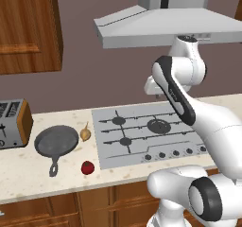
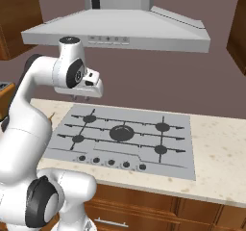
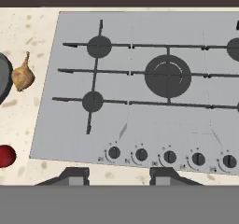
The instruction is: Place the pan on the rear right burner on the stove. Then place the tomato and the onion in the pan and turn on the rear right burner.
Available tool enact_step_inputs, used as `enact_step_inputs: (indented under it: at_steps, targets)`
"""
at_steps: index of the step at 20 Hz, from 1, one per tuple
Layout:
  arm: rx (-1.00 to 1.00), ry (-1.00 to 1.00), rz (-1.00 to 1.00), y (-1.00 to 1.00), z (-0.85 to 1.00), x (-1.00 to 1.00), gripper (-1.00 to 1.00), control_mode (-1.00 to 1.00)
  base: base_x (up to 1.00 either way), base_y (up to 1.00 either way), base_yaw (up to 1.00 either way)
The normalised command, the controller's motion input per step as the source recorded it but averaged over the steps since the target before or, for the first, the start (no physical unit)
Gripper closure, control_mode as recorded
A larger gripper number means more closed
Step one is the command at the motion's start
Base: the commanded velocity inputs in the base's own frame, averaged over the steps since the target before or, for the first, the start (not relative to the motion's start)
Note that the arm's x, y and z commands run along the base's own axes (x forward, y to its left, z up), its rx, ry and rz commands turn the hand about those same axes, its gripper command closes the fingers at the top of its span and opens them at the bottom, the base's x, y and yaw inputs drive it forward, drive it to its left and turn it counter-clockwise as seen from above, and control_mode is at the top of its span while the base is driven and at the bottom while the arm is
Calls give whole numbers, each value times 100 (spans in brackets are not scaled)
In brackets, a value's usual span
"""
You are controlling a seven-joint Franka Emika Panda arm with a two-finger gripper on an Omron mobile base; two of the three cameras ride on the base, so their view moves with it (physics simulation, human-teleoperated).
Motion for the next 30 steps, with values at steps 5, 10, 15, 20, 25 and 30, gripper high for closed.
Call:
enact_step_inputs:
  at_steps: [5,10,15,20,25,30]
  targets:
    - [0,0,0,0,0,-1,-100,-100,0,0,0]
    - [0,0,0,4,0,-18,-100,-100,0,0,0]
    - [0,0,1,12,0,-38,-100,-100,0,0,0]
    - [0,0,2,19,0,-37,-100,-100,0,0,0]
    - [0,1,0,35,0,-21,-100,-100,0,0,0]
    - [0,1,0,52,0,-14,-100,-100,0,0,0]
